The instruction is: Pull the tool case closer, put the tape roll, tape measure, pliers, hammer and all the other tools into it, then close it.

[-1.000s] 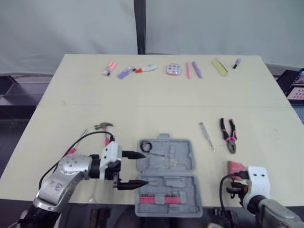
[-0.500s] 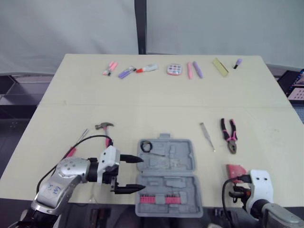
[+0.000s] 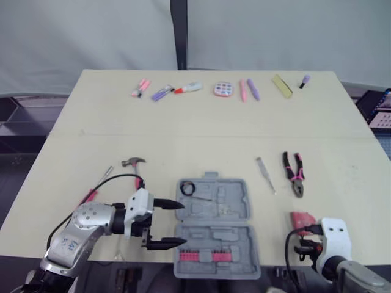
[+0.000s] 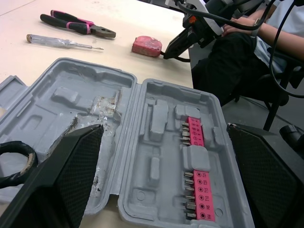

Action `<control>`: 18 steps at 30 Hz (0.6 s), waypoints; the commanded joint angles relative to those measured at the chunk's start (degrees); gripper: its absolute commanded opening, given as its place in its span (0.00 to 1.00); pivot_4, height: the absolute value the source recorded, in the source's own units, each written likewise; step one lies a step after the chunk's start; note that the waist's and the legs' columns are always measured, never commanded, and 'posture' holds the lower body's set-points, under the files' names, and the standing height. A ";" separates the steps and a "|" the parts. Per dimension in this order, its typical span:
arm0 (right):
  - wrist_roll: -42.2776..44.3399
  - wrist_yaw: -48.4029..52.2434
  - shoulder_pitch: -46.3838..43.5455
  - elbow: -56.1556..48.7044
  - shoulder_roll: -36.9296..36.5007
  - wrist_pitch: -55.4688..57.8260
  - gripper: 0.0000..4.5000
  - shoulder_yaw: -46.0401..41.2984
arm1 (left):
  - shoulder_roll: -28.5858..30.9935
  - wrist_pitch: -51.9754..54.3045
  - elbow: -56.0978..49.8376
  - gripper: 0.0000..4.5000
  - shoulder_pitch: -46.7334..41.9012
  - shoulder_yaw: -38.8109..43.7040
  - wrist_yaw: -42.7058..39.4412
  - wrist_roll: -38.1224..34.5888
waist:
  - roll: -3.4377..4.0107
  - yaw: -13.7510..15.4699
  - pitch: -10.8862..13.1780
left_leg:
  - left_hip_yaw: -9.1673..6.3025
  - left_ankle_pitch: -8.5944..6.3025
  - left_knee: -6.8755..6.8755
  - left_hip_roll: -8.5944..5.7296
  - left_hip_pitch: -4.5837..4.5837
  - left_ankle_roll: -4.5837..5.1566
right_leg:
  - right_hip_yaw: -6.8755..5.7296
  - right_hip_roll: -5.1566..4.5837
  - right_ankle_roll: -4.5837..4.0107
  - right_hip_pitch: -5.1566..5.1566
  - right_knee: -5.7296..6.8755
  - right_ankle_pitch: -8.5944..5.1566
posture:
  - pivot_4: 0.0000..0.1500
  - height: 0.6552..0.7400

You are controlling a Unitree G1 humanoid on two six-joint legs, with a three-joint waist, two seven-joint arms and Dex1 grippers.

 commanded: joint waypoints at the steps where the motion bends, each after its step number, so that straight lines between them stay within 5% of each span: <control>1: 2.01 1.69 0.73 -0.94 0.07 4.74 0.41 -2.49 | -0.04 -1.24 -0.02 1.00 0.30 -0.33 -0.77 0.32 | 0.00 0.03 0.00 | 0.00 0.00 0.00 0.00 0.00 0.00 | 0.00 0.00 0.00 0.00 0.01 0.00 | 1.00 0.69; 6: 4.34 4.14 1.85 -3.50 -0.95 9.09 0.98 -6.02 | -0.27 -1.74 0.34 1.00 0.08 -0.53 -0.77 0.32 | 0.00 0.06 0.00 | 0.02 0.00 0.00 0.00 -0.01 0.00 | 0.00 0.00 0.00 0.00 0.00 0.00 | 1.00 0.69; 14: 9.53 13.64 5.28 -4.90 -8.41 11.22 1.00 -11.54 | -1.11 -2.28 -0.04 1.00 0.13 -0.60 -0.46 -0.32 | 0.08 0.00 0.05 | 0.07 0.00 0.00 0.00 -0.02 0.00 | 0.05 0.01 0.00 0.00 -0.04 0.00 | 1.00 0.69; 18: 11.14 25.95 10.43 -0.72 -18.03 0.38 1.00 -14.97 | -1.65 -2.46 -1.00 1.00 0.25 0.05 -0.24 -1.00 | 0.08 0.04 0.06 | 0.17 0.00 0.00 0.00 -0.03 0.01 | 0.07 0.01 0.00 0.04 -0.16 0.00 | 1.00 0.69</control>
